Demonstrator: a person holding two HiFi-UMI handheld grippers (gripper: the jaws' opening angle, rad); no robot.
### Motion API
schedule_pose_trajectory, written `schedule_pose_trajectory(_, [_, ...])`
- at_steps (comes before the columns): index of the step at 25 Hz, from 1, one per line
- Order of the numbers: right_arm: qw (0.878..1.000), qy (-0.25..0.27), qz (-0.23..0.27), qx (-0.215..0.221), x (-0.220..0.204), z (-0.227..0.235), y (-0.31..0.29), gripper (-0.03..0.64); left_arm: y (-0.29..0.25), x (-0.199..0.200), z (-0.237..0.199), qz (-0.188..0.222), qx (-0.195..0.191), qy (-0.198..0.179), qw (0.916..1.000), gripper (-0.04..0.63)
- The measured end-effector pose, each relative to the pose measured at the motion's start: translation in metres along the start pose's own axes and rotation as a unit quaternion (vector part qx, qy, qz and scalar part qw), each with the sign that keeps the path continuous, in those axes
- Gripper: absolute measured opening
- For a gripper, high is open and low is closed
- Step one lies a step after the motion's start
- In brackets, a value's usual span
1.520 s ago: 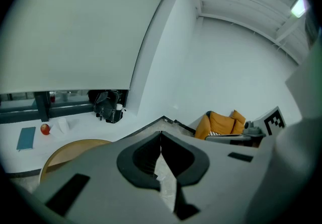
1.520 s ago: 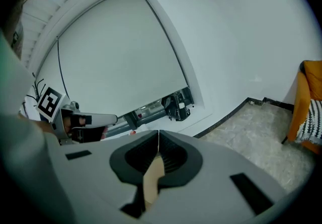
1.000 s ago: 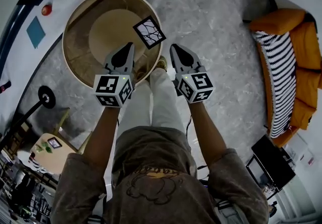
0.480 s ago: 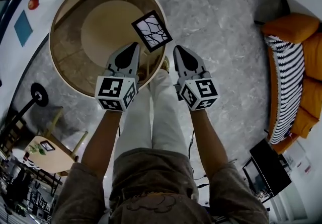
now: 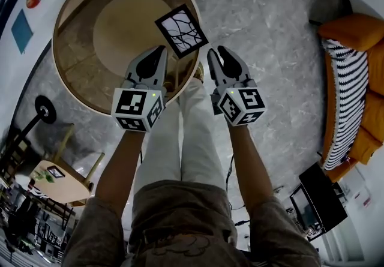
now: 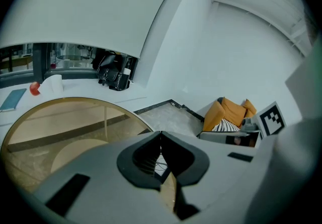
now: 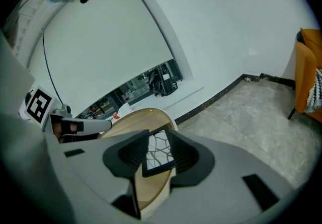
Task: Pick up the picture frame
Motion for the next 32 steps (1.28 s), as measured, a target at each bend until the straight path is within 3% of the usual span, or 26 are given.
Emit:
schedule_pose_trajectory(1, [1.000,-0.005,-0.001,0.002,-0.001,0.001,-0.001,0.161,0.000,-0.001,0.001,-0.001,-0.001,-0.001,1.0000,0.018])
schedule_pose_trajectory(5, [1.000,-0.013,-0.014,0.017,-0.007,0.003,-0.009,0.249,-0.005,-0.004,0.002,-0.007,-0.003,-0.001,1.0000,0.018])
schedule_pose_trajectory(20, [0.993,-0.091,-0.065,0.026,-0.048,0.034,-0.051,0.249,-0.018,-0.010,0.002,-0.021,-0.005,-0.005,0.9998,0.018])
schedule_pose_trajectory(32, [0.980,-0.176,-0.083,0.051,-0.079,0.047,-0.083,0.236,-0.024,-0.018,0.005,-0.040,-0.009,-0.004,0.9992,0.018])
Point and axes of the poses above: the fingertips, and each gripper's own axes: y backward along the fingers, z to its right, x out of its top, the point moved 5 cm from there along y, backward along the fingers, and after that the axes turned 12 degrees about y, right-handed, at the moved point
